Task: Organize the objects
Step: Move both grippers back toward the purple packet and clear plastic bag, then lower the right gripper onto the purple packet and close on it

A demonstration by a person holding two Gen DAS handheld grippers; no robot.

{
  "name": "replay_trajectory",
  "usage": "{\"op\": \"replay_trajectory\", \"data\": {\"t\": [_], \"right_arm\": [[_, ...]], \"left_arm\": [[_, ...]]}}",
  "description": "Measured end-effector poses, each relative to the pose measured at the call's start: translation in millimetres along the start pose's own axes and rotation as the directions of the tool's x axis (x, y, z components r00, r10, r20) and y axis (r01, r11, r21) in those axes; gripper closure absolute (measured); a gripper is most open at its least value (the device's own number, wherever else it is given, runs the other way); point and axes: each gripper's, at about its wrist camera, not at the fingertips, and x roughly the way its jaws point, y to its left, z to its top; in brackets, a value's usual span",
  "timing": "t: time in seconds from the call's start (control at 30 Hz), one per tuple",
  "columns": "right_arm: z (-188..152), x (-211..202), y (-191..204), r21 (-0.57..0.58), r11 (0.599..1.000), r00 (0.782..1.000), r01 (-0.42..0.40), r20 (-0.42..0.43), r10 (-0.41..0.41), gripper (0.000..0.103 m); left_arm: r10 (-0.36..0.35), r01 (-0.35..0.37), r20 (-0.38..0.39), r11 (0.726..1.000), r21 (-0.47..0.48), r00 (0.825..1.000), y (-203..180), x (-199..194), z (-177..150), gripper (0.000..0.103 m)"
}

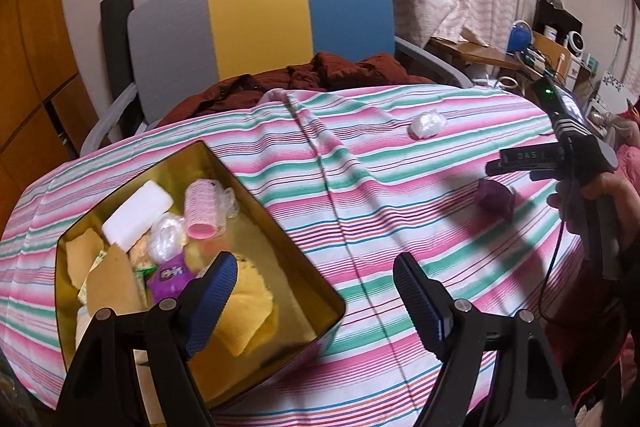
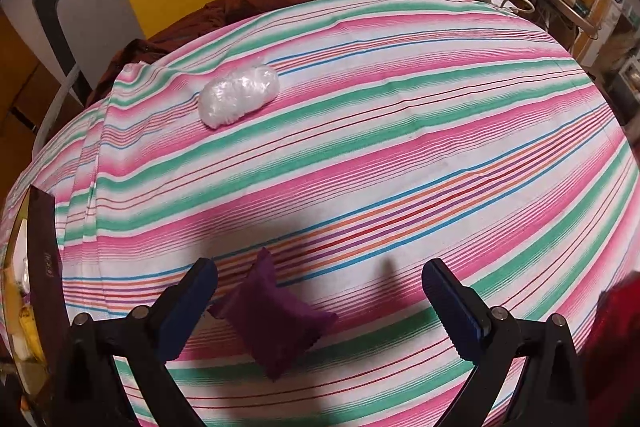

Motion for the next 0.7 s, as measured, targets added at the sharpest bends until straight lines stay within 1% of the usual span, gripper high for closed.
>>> {"op": "replay_trajectory", "data": {"t": [0.2, 0.37, 0.47, 0.57, 0.7], "right_arm": [[0, 2, -6, 0.026, 0.999, 1.000, 0.027, -0.011, -0.027, 0.000], [1, 2, -21, 0.100, 0.994, 0.999, 0.053, -0.013, -0.052, 0.000], [2, 4, -30, 0.137, 0.990, 0.999, 0.035, -0.020, -0.033, 0.000], [4, 3, -29, 0.138, 0.990, 1.000, -0.005, -0.012, 0.007, 0.000], [5, 6, -26, 0.125, 0.992, 1.000, -0.018, -0.018, 0.020, 0.000]], "left_arm": [[-0.037, 0.037, -0.005, 0.999, 0.034, 0.999, -16, 5, 3, 0.021], [-0.101, 0.101, -0.012, 0.993, 0.063, 0.995, -34, 10, 3, 0.021], [-0.149, 0.150, -0.022, 0.985, 0.080, 0.989, -44, 13, 0, 0.021], [-0.180, 0.182, -0.037, 0.980, 0.080, 0.983, -50, 17, -3, 0.021], [-0.192, 0.196, -0.053, 0.978, 0.066, 0.980, -52, 22, -6, 0.021]]}}
